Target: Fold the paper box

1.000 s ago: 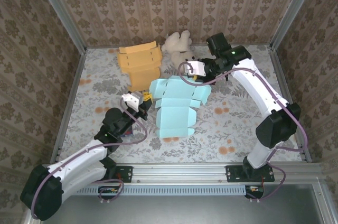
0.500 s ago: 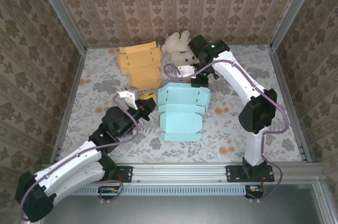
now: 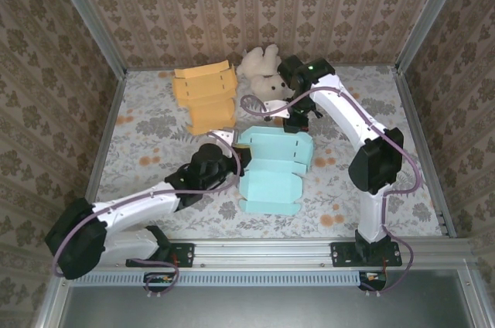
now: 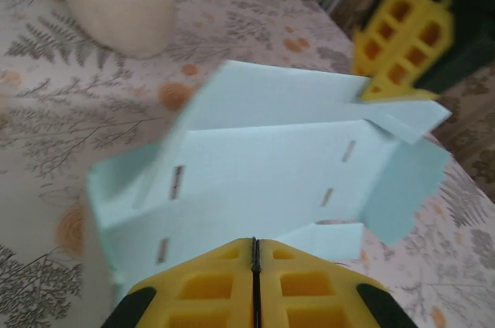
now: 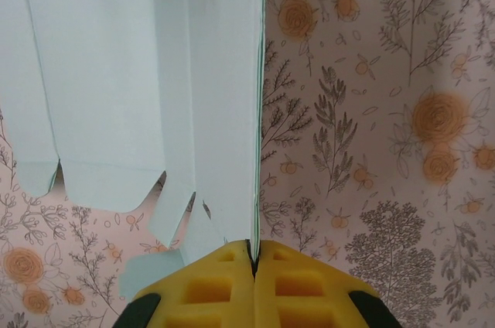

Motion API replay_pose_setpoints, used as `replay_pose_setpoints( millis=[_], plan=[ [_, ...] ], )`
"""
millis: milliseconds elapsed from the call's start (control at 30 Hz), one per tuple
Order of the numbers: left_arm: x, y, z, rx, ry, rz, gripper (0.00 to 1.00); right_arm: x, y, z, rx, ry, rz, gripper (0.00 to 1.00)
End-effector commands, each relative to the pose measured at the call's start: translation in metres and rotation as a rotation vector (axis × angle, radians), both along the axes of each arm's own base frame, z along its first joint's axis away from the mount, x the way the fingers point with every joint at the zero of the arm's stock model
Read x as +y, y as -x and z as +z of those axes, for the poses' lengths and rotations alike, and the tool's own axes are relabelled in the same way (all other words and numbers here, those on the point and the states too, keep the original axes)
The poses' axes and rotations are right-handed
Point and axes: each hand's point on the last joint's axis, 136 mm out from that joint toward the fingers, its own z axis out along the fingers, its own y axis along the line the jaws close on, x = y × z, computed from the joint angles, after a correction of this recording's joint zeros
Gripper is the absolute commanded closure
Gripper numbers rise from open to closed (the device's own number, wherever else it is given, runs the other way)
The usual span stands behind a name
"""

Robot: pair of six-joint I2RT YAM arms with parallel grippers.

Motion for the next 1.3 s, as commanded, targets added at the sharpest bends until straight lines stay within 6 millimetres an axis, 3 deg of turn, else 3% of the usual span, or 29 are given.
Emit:
replay_pose_setpoints(
  millis=[0,167,367,700,933,1100,1267],
  plan=[
    [0.007,-0.024,0.001,0.03,0.045,0.078,0.93,-0.007,0.003,-0.011,0.026,0.01,0.009,1.0],
    [0.014,-0.042,-0.018,0.075,0.048,0.111,0.94,-0.013,0.003,-0.023,0.006,0.026,0.03,1.0],
    [0.017,-0.056,-0.026,0.104,0.044,0.139,0.95,-0.011,-0.001,-0.026,-0.06,-0.017,0.044,1.0],
    [-0.037,-0.056,-0.021,0.13,0.096,-0.023,0.96,-0.011,0.003,-0.034,-0.094,-0.047,0.029,1.0],
    [-0.062,-0.047,-0.02,0.121,0.076,-0.077,0.97,-0.009,0.008,-0.037,-0.08,-0.088,0.006,1.0],
    [-0.066,-0.05,-0.025,0.139,0.073,-0.062,0.96,-0.006,0.01,-0.037,-0.1,-0.13,0.004,1.0],
    [-0.048,-0.054,-0.04,0.16,0.011,-0.002,0.97,-0.014,0.006,-0.044,-0.146,-0.102,-0.012,1.0]
  ],
)
